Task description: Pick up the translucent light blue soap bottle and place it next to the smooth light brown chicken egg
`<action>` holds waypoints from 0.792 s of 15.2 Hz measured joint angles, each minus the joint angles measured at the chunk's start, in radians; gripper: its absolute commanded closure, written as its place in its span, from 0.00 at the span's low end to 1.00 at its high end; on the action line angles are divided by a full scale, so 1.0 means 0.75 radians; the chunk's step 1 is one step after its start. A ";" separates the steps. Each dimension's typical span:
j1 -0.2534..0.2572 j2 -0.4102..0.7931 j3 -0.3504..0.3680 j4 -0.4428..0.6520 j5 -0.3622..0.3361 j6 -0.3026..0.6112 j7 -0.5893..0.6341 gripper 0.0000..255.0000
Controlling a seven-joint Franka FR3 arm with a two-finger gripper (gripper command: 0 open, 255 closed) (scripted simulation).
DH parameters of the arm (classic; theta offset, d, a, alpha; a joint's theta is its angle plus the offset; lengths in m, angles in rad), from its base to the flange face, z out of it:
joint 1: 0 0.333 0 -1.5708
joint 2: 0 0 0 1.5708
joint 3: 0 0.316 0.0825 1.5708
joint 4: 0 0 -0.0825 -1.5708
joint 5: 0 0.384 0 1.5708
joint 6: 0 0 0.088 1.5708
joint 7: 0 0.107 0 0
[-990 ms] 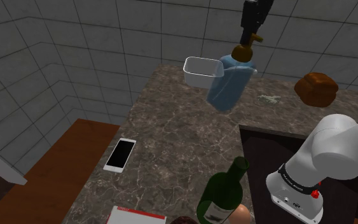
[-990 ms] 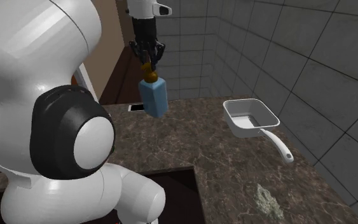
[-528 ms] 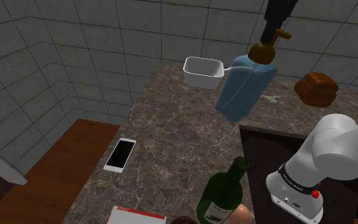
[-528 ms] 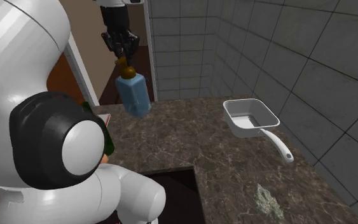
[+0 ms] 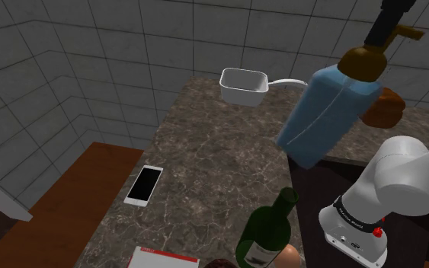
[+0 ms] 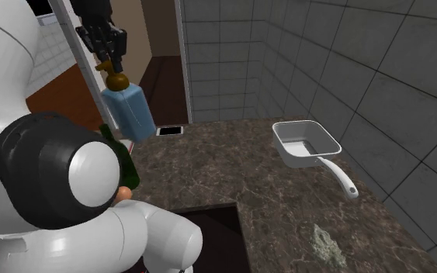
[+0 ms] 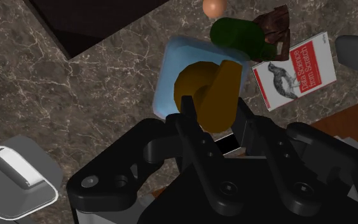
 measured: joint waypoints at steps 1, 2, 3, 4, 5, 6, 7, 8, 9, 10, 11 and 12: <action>0.003 -0.016 0.002 -0.022 0.006 0.007 0.004 1.00; 0.006 -0.035 0.003 -0.053 0.011 0.020 0.004 1.00; 0.008 -0.049 0.002 -0.080 0.014 0.033 0.001 1.00; 0.010 -0.066 0.000 -0.112 0.016 0.048 -0.003 1.00; 0.012 -0.079 0.002 -0.142 0.020 0.065 -0.004 1.00; 0.014 -0.094 0.004 -0.173 0.024 0.082 -0.004 1.00; 0.017 -0.113 0.002 -0.211 0.026 0.101 -0.010 1.00; 0.020 -0.130 -0.001 -0.245 0.027 0.118 -0.017 1.00; 0.022 -0.144 -0.001 -0.274 0.030 0.133 -0.020 1.00; 0.024 -0.160 -0.004 -0.309 0.031 0.151 -0.027 1.00; 0.025 -0.168 -0.004 -0.332 0.031 0.166 -0.032 1.00; 0.028 -0.181 -0.003 -0.358 0.034 0.180 -0.033 1.00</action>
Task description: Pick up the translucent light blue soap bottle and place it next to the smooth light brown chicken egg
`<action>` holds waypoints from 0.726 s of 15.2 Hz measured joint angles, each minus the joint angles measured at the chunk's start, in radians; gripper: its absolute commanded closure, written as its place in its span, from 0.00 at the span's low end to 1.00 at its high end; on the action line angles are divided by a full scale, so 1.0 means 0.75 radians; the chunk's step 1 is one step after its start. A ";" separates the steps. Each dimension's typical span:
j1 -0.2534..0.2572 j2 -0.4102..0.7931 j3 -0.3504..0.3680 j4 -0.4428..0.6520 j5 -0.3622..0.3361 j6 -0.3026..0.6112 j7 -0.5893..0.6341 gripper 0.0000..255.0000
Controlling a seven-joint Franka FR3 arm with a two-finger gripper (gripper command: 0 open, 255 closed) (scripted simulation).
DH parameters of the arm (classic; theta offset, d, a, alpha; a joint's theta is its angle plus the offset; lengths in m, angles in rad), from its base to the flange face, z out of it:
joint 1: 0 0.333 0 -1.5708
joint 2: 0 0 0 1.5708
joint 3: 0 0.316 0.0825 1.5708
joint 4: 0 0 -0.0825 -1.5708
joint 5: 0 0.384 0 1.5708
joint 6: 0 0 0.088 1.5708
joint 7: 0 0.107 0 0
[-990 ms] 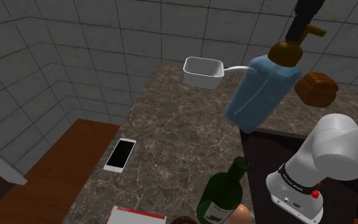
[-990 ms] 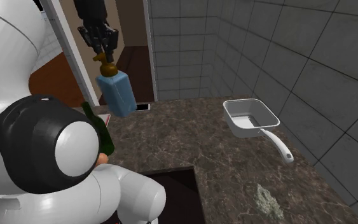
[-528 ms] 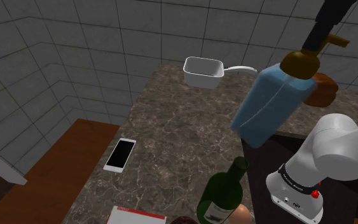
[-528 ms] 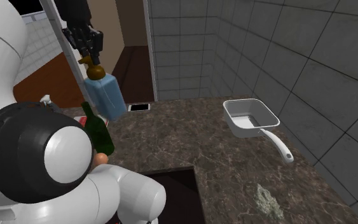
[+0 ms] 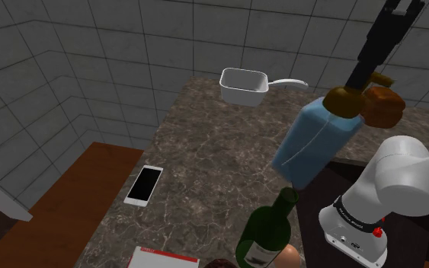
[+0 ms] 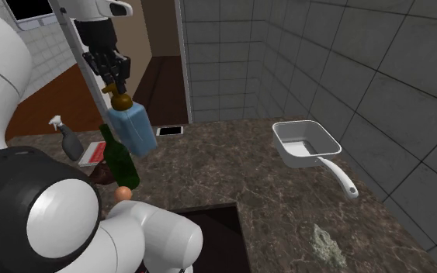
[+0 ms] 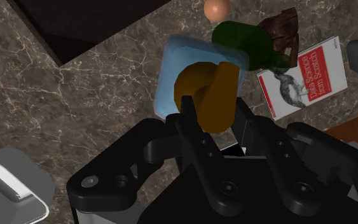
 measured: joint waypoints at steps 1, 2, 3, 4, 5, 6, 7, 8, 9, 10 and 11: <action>0.003 -0.015 0.000 -0.030 0.003 0.014 -0.003 1.00; 0.005 -0.028 0.000 -0.060 0.004 0.032 -0.008 1.00; 0.007 -0.041 0.002 -0.091 0.008 0.051 -0.010 1.00; 0.010 -0.057 0.002 -0.124 0.010 0.068 -0.014 1.00; 0.011 -0.064 0.004 -0.144 0.013 0.081 -0.016 1.00; 0.013 -0.076 0.007 -0.174 0.016 0.098 -0.018 1.00; 0.015 -0.088 0.007 -0.198 0.019 0.111 -0.020 1.00; 0.017 -0.099 0.008 -0.224 0.021 0.126 -0.023 1.00; 0.020 -0.112 0.009 -0.251 0.024 0.140 -0.027 1.00; 0.022 -0.123 0.011 -0.276 0.027 0.155 -0.028 1.00; 0.024 -0.135 0.011 -0.303 0.029 0.170 -0.033 1.00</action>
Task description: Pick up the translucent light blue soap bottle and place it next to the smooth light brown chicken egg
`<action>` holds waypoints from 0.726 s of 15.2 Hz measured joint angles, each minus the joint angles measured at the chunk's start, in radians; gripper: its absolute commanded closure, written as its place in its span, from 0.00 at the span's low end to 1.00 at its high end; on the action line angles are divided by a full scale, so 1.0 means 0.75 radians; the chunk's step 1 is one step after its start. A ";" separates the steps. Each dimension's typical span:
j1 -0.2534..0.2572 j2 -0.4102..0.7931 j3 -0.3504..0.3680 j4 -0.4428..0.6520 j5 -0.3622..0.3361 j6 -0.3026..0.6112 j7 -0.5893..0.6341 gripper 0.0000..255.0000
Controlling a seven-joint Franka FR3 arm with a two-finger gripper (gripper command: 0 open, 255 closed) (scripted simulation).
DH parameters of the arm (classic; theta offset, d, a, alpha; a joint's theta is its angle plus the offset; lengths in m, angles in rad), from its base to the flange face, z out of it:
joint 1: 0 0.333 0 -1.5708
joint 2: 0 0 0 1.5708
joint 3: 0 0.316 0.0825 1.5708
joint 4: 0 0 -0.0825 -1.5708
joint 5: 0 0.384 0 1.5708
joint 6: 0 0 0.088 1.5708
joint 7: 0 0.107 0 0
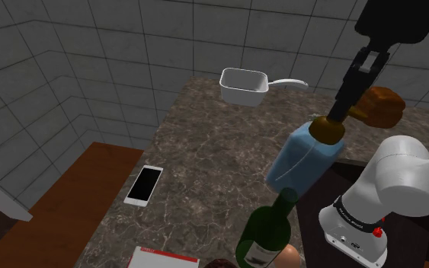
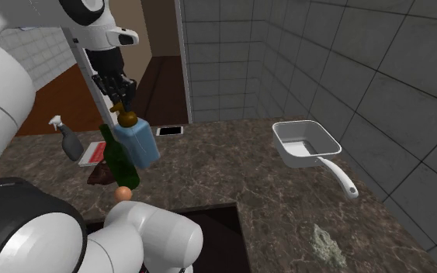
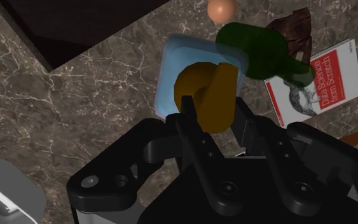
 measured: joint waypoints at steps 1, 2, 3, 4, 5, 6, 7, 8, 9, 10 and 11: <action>0.002 -0.011 -0.001 -0.028 0.001 0.016 -0.005 1.00; 0.004 -0.021 0.002 -0.051 0.005 0.030 -0.006 1.00; 0.007 -0.032 0.003 -0.074 0.007 0.042 -0.009 1.00; 0.009 -0.042 0.004 -0.094 0.010 0.051 -0.010 1.00; 0.012 -0.055 0.008 -0.125 0.015 0.070 -0.012 1.00; 0.014 -0.063 0.011 -0.149 0.018 0.086 -0.015 1.00; 0.016 -0.074 0.016 -0.178 0.023 0.105 -0.016 1.00; 0.018 -0.081 0.019 -0.197 0.026 0.117 -0.016 1.00; 0.020 -0.090 0.020 -0.219 0.029 0.130 -0.020 1.00; 0.022 -0.098 0.023 -0.241 0.031 0.145 -0.022 1.00; 0.024 -0.106 0.026 -0.266 0.035 0.161 -0.024 1.00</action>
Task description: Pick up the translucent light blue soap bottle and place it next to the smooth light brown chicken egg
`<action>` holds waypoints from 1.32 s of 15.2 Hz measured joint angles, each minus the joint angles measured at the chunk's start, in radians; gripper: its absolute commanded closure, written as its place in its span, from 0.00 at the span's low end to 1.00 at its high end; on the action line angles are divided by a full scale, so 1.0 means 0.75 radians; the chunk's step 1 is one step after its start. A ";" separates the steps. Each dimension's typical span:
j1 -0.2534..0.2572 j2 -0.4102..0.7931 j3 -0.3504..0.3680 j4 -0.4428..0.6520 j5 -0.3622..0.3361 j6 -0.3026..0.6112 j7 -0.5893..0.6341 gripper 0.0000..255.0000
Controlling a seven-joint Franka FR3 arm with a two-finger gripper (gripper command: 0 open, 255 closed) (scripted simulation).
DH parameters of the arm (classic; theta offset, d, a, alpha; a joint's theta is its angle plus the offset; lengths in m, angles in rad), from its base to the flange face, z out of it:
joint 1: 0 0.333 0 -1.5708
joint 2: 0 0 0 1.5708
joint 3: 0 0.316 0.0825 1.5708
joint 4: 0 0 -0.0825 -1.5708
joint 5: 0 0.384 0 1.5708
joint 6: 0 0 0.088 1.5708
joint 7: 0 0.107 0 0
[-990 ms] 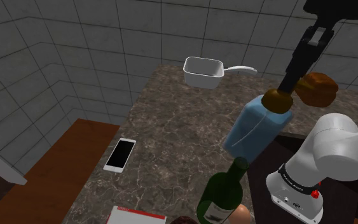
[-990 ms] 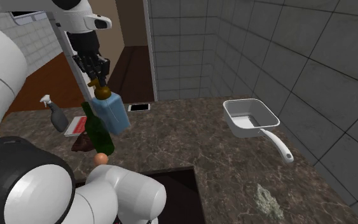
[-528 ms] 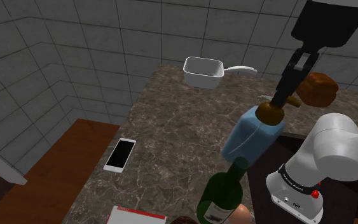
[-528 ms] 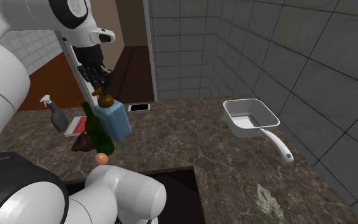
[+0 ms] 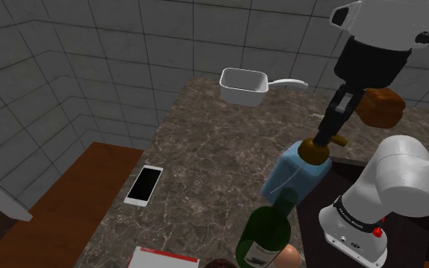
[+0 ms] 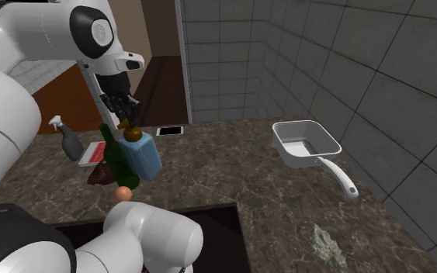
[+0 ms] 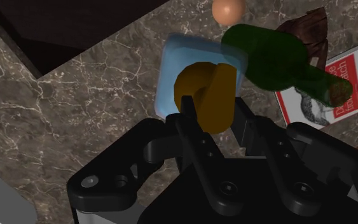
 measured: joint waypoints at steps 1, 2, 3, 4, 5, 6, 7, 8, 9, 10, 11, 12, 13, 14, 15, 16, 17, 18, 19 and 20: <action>0.002 -0.006 0.005 -0.021 0.004 0.015 -0.001 1.00; 0.004 -0.013 0.008 -0.046 0.008 0.033 -0.004 1.00; 0.007 -0.025 0.011 -0.072 0.012 0.047 -0.006 1.00; 0.009 -0.032 0.013 -0.091 0.015 0.059 -0.008 1.00; 0.012 -0.041 0.017 -0.116 0.019 0.075 -0.010 1.00; 0.013 -0.045 0.020 -0.134 0.022 0.090 -0.013 1.00; 0.015 -0.051 0.024 -0.156 0.026 0.105 -0.015 1.00; 0.017 -0.056 0.029 -0.177 0.031 0.121 -0.016 1.00; 0.020 -0.066 0.032 -0.201 0.035 0.135 -0.019 1.00; 0.022 -0.070 0.038 -0.219 0.041 0.150 -0.018 1.00; 0.025 -0.077 0.043 -0.241 0.046 0.164 -0.019 1.00; 0.028 -0.084 0.046 -0.263 0.050 0.180 -0.022 1.00; 0.031 -0.093 0.049 -0.285 0.054 0.193 -0.024 1.00; 0.034 -0.098 0.054 -0.303 0.059 0.206 -0.024 1.00; 0.036 -0.101 0.060 -0.321 0.065 0.220 -0.025 1.00; 0.039 -0.106 0.067 -0.342 0.071 0.237 -0.026 1.00; 0.040 -0.109 0.071 -0.362 0.075 0.254 -0.029 1.00; 0.043 -0.114 0.075 -0.380 0.079 0.267 -0.031 1.00; 0.046 -0.119 0.082 -0.399 0.086 0.282 -0.030 1.00; 0.047 -0.118 0.087 -0.414 0.090 0.297 -0.033 1.00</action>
